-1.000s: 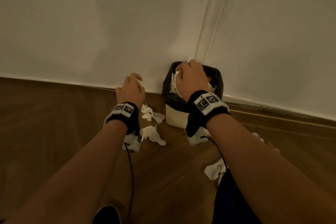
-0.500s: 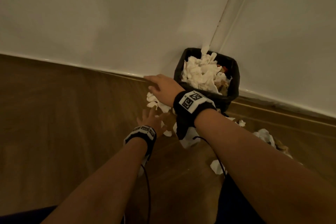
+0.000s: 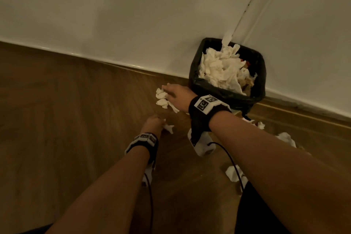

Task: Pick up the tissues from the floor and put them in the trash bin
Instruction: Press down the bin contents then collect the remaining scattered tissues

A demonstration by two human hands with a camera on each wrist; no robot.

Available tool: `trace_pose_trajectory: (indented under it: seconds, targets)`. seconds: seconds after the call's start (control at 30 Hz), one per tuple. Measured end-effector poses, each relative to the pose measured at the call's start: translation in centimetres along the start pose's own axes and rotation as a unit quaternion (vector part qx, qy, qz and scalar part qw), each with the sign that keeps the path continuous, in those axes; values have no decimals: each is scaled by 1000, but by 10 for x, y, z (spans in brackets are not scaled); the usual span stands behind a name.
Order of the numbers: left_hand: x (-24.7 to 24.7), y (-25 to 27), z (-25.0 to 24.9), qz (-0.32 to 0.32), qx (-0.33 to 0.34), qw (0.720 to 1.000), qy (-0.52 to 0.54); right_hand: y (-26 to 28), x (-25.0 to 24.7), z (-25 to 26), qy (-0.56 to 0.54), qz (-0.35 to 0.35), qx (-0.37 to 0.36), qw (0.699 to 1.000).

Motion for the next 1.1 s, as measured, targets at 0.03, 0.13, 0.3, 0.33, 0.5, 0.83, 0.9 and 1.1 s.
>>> trace_pose_trajectory:
  seconds: [0.03, 0.13, 0.3, 0.33, 0.5, 0.83, 0.9, 1.1]
  targets:
    - [-6, -1, 7, -22, -14, 999, 27, -4, 5, -4, 5, 2, 8, 1000]
    - [-20, -3, 17, -64, -58, 989, 119, -22, 15, -17, 14, 16, 33, 999]
    - [-43, 0, 25, -150, -82, 973, 154, -58, 46, -23, 126, 106, 32, 986]
    - [-43, 0, 29, -149, -83, 973, 155, -65, 54, -25, 143, 129, 40, 980]
    - [-40, 10, 47, -158, -122, 974, 104, -79, 67, -39, 167, 176, 70, 968]
    - [-30, 23, 45, -123, -146, 977, 90, -60, 84, -37, 66, 117, 119, 984]
    - [-31, 21, 46, -114, -130, 975, 138, -51, 84, -34, 96, 124, 119, 980]
    - [-70, 37, 40, -211, -122, 910, 335, -18, 32, 16, 79, 70, 42, 994]
Point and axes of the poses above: each hand's wrist, its own y-axis away from the middle knuckle, its own x-axis out of the palm, z = x × y, the point moved 7 cm from there along -y, towards the middle knuckle, and after that the axes turned 10 degrees about z, right-handed, at the moved point
